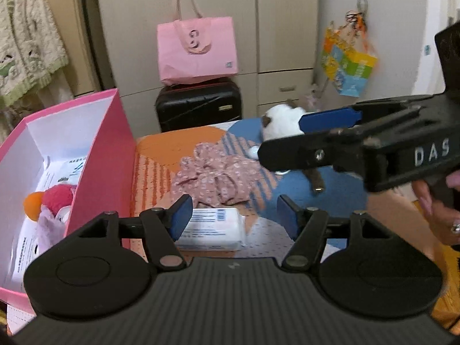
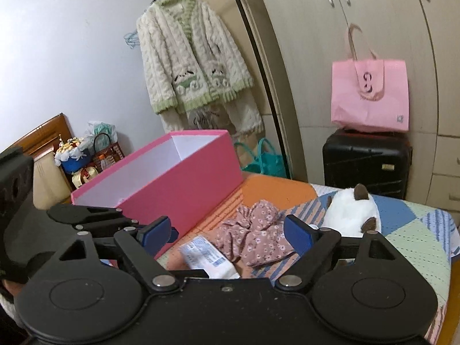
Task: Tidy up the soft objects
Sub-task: 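Reach the left tool to the white wipes pack while the right tool reaches the pink floral scrunchie, then close the left tool on the wipes pack while the right tool grips the scrunchie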
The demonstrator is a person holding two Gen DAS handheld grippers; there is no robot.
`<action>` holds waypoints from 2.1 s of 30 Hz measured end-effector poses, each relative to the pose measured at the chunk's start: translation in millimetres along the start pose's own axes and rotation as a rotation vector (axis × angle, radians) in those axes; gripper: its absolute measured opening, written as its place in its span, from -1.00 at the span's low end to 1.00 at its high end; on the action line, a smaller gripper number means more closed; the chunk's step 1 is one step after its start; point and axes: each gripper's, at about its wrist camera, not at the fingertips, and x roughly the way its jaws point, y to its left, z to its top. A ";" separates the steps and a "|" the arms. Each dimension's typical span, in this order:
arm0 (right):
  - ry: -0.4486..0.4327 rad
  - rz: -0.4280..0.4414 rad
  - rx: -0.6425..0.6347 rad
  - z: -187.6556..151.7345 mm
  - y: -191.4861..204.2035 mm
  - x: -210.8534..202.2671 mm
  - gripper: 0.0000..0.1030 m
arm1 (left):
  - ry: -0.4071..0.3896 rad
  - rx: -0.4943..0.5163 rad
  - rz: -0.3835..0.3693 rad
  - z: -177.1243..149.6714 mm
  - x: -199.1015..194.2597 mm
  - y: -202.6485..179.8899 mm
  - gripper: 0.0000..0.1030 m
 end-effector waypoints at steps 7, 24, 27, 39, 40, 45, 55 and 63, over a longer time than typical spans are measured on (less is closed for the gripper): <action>0.120 -0.035 -0.030 3.5 -5.7 38.2 0.70 | -0.013 -0.072 0.042 -13.2 24.5 9.7 0.28; 0.204 -0.043 -0.025 2.9 -20.2 89.7 0.70 | 0.030 0.001 0.178 -21.9 54.8 5.4 0.71; 0.226 -0.059 -0.032 2.7 -22.3 100.5 0.70 | 0.055 0.003 0.163 -21.4 57.1 4.7 0.79; 0.265 -0.137 -0.124 -9.9 -6.7 111.4 -0.07 | 0.088 -0.073 0.076 -21.6 63.3 16.6 0.55; 0.262 -0.151 -0.111 -9.1 -9.0 109.4 -0.29 | 0.085 -0.070 0.077 -22.0 62.8 16.0 0.55; 0.232 -0.164 -0.029 -14.1 -11.3 99.7 -0.60 | 0.090 -0.037 0.027 -23.0 59.0 10.2 0.54; 0.153 -0.206 -0.033 -20.0 9.2 62.5 -0.60 | 0.112 -0.043 -0.086 -30.7 36.1 3.0 0.54; 0.082 -0.249 0.090 -44.9 8.7 32.4 -0.57 | 0.148 -0.090 -0.133 -31.8 21.3 8.1 0.54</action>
